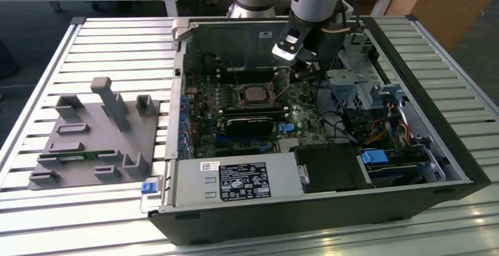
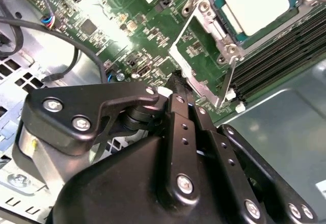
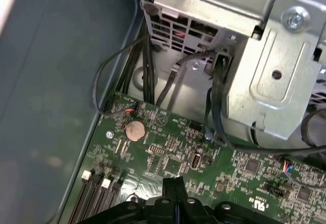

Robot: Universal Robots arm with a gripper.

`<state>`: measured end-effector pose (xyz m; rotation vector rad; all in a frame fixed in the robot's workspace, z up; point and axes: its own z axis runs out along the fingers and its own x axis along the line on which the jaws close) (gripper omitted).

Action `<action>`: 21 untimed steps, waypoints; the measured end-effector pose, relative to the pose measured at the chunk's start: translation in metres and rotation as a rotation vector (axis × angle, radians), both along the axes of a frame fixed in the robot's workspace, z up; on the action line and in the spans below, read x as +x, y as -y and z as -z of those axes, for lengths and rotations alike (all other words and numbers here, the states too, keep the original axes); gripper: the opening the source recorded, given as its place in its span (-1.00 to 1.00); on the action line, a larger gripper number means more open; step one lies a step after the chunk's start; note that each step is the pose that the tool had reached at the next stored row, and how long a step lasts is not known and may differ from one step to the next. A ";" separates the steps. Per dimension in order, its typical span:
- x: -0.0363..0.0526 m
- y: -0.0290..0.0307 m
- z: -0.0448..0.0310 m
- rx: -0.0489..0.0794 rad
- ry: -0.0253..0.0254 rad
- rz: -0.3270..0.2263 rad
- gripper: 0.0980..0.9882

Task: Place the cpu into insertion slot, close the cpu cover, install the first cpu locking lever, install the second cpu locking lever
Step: 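Close the cpu cover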

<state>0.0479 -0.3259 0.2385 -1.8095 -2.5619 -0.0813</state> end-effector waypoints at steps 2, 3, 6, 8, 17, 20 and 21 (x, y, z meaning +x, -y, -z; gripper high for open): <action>-0.0025 0.0000 0.0000 0.000 0.0000 0.001 -0.98; -0.0037 0.0000 0.0000 0.000 0.0000 0.002 -0.98; -0.0074 0.0000 0.0001 0.000 0.0000 0.003 -0.98; -0.0102 0.0000 0.0001 0.000 -0.0001 0.005 -0.98; -0.0231 0.0000 0.0003 0.000 0.0000 0.008 -0.98; -0.0281 0.0000 0.0005 0.000 0.0000 0.010 -0.98; -0.0298 0.0000 0.0007 0.000 0.0000 0.010 -0.98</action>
